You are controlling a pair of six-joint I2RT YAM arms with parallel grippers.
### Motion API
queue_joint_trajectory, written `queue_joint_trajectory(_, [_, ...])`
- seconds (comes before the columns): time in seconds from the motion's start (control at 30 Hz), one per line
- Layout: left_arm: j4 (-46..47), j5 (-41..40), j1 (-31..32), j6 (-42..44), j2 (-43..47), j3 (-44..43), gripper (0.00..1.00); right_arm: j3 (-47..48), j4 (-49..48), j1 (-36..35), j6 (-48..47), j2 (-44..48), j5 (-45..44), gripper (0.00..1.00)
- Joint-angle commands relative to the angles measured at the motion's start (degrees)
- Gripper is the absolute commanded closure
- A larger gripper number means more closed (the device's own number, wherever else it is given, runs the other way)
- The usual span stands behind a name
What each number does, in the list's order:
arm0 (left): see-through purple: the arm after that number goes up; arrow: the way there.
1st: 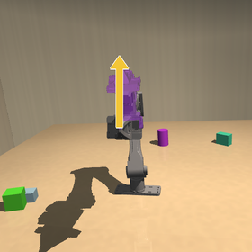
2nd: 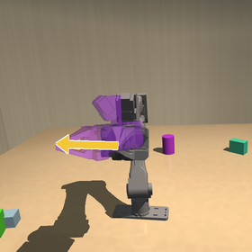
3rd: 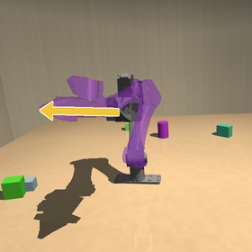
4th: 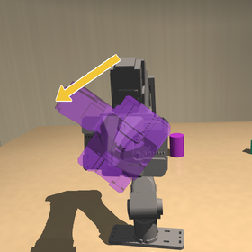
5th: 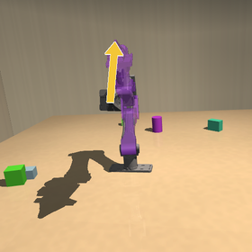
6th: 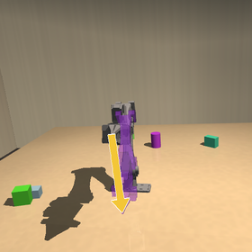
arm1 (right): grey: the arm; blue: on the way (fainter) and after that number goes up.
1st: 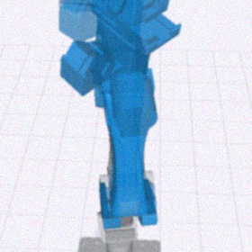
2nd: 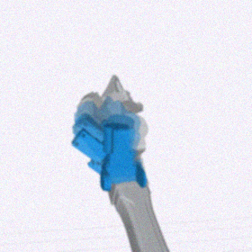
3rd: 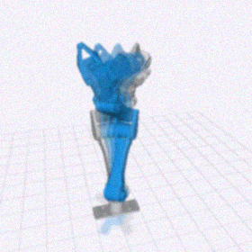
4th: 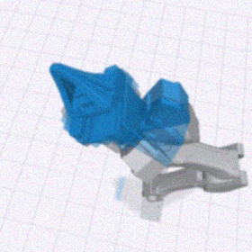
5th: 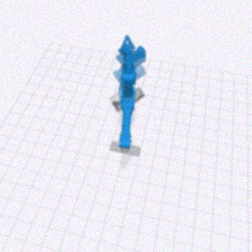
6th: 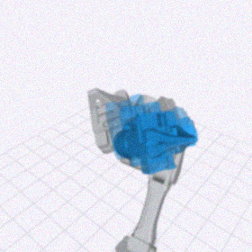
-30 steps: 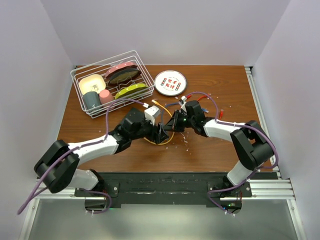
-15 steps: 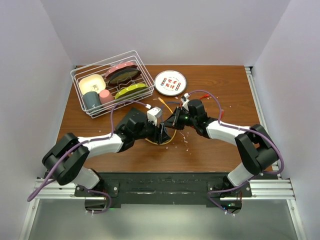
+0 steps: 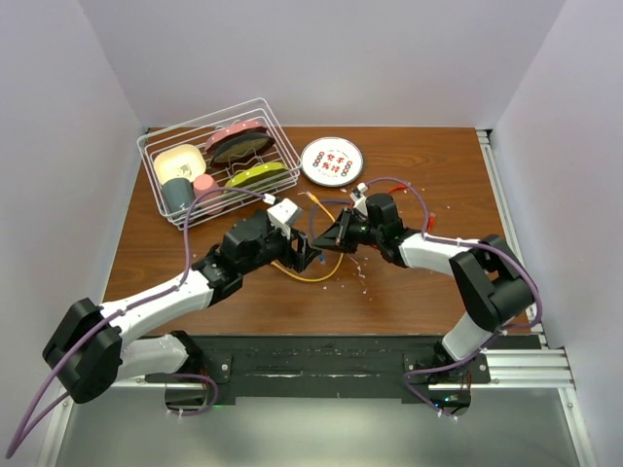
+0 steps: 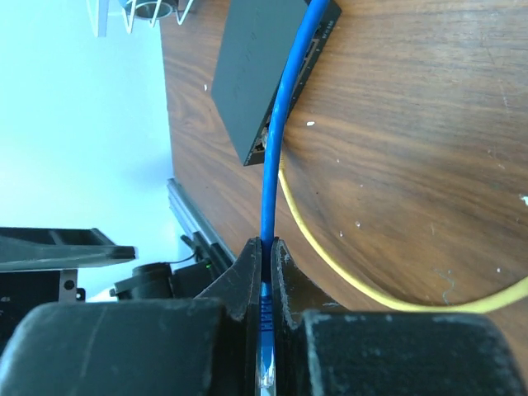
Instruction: Insert the plug into the switch port
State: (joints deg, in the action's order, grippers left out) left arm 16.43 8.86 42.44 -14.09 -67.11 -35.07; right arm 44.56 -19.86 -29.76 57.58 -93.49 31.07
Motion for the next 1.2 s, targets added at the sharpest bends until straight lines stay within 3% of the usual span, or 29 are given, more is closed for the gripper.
queue_joint_trajectory(0.0, [-3.24, 0.25, 0.10, 5.91, 0.49, -0.79, 0.25, 1.85, -6.50, 1.02, 4.11, -2.65, 7.16, 1.00])
queue_joint_trajectory(0.13, [0.43, 2.48, 1.07, 7.41, 1.54, 1.48, 0.27, 1.06, -10.27, 1.72, 7.97, -3.10, 9.88, 1.00])
queue_joint_trajectory(0.37, [2.03, -5.96, 0.98, 4.59, -0.11, 1.41, 0.31, 1.41, -7.49, 1.90, 5.62, -1.96, 12.08, 1.00])
queue_joint_trajectory(0.7, [4.06, 0.97, 0.98, 8.12, -1.96, 0.97, 0.27, 0.36, -1.77, 4.01, 2.28, 2.17, 11.04, 1.00])
queue_joint_trajectory(0.87, [3.35, 7.99, 0.98, 1.00, -8.29, -4.21, 0.29, 2.46, 2.45, 3.92, -1.24, 4.89, 7.08, 1.00])
queue_joint_trajectory(1.17, [14.60, 16.35, 1.07, -9.90, -12.42, -3.95, 0.31, 4.93, 10.54, 3.92, -8.27, 8.59, 1.81, 1.00])
